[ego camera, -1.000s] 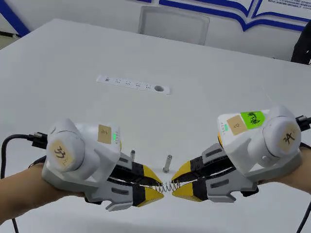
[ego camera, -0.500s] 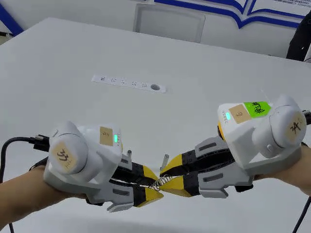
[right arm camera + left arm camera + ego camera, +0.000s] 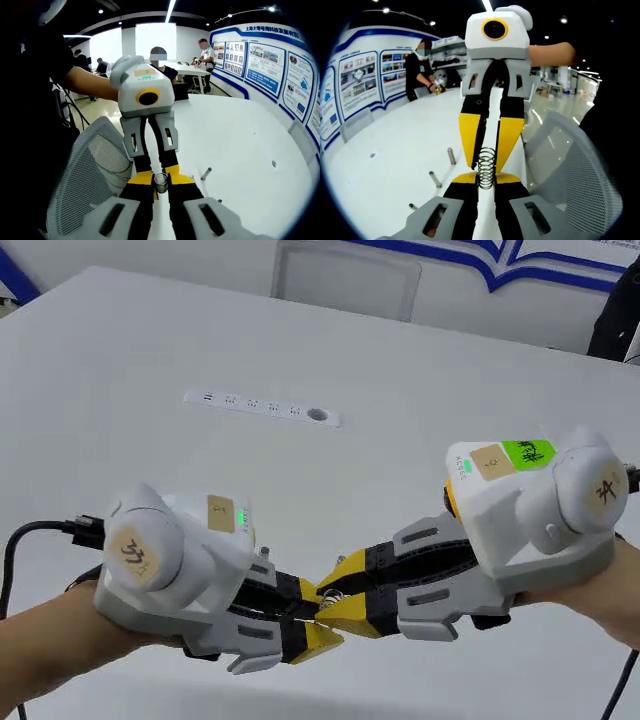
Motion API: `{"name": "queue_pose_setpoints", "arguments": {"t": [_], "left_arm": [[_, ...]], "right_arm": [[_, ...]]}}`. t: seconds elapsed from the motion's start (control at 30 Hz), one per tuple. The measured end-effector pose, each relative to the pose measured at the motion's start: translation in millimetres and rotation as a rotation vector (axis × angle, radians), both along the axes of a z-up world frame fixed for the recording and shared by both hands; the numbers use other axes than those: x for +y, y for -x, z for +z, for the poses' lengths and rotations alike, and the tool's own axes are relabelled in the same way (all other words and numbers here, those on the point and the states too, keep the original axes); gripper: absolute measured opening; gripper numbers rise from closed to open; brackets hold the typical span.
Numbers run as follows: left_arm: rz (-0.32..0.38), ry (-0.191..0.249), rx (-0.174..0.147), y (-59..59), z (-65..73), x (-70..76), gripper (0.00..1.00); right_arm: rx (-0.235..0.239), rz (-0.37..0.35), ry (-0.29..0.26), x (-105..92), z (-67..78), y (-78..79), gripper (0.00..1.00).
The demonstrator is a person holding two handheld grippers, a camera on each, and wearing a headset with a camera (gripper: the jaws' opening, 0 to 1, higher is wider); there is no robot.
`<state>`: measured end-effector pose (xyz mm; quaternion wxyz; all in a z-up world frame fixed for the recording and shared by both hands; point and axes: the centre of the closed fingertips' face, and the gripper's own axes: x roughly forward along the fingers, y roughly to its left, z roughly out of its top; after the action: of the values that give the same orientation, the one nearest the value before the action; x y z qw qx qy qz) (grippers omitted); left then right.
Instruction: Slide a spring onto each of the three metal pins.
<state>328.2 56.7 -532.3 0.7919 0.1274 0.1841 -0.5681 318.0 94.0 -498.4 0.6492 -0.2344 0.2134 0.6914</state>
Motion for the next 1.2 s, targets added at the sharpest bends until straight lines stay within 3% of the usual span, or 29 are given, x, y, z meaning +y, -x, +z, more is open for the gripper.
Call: {"name": "queue_pose_setpoints", "arguments": {"t": [0.6,0.77,0.93,1.2], "left_arm": [[0.077,0.026,0.018,-15.4,0.1,21.2,0.17],[0.102,0.035,0.022,-17.6,-0.4,29.2,0.19],[0.138,0.016,0.021,-19.6,-5.6,41.8,0.24],[0.199,0.019,0.015,-27.2,-4.3,59.6,0.33]], "right_arm": [[-0.017,-0.011,-0.015,11.7,3.9,-14.7,0.1],[-0.028,-0.039,-0.02,8.3,8.1,-26.7,0.11],[-0.041,-0.071,-0.018,2.8,11.3,-41.7,0.11],[-0.071,-0.175,-0.011,-8.1,9.2,-72.0,0.11]]}}
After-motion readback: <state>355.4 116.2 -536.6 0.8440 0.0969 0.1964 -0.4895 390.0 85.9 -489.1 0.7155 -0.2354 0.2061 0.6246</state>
